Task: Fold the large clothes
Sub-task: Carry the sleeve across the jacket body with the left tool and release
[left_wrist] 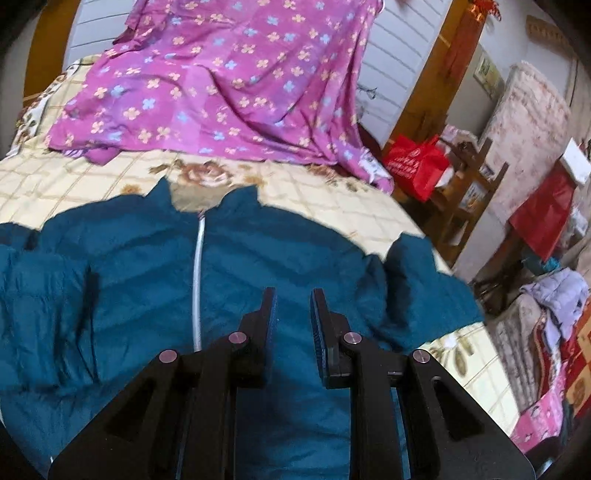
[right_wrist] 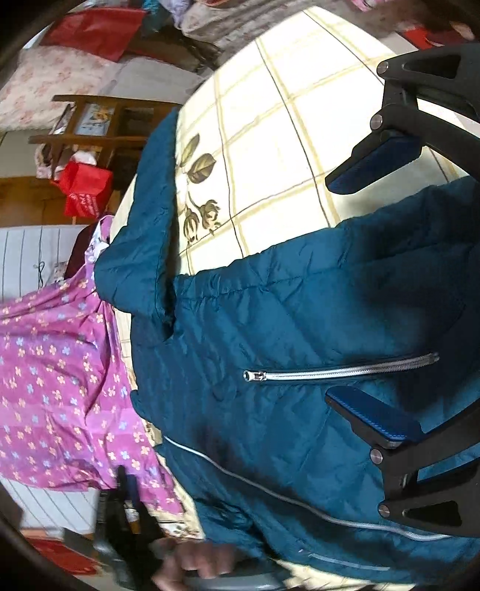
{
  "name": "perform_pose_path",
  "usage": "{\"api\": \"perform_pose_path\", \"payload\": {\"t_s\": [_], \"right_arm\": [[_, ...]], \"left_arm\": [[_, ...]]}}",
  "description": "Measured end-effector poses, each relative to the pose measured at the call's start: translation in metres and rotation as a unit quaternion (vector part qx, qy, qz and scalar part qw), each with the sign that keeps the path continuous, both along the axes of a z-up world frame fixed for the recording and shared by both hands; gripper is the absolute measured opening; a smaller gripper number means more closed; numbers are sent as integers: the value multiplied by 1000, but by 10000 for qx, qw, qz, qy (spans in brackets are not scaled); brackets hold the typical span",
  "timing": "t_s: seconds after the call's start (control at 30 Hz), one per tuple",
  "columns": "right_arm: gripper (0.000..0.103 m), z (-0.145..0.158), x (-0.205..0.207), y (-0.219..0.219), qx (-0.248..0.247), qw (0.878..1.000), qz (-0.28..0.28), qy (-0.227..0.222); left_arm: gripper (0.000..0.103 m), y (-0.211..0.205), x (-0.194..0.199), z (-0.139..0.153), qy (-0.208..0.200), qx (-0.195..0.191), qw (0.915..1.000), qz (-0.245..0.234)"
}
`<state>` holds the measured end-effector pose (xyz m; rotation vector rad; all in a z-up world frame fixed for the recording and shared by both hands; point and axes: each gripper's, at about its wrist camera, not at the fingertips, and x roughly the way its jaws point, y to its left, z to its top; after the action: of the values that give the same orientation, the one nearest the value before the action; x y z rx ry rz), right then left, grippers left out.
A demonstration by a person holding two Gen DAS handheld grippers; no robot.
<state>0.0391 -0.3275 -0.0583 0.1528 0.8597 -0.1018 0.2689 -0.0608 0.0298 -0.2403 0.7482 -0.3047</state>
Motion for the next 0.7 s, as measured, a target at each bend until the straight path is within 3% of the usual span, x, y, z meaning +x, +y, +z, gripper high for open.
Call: {"api": "perform_pose_path", "payload": {"t_s": [0.2,0.37,0.53,0.7], "right_arm": [[103,5,1,29,-112,9994,291,-126],[103,15,4,48,42,9981,404,-453],[103,44,26,93,528,9882,1002,-1035],[103,54,103,167,1468,9637,2094,-773]], "left_arm": [[18,64,-26,-8,-33,833,9957,414],[18,170,-55,-7,45,1120,9856,1268],[18,274,-100,-33,266,1148,9660,2302],[18,329,-130,-85,738,1191,9383,3160]]}}
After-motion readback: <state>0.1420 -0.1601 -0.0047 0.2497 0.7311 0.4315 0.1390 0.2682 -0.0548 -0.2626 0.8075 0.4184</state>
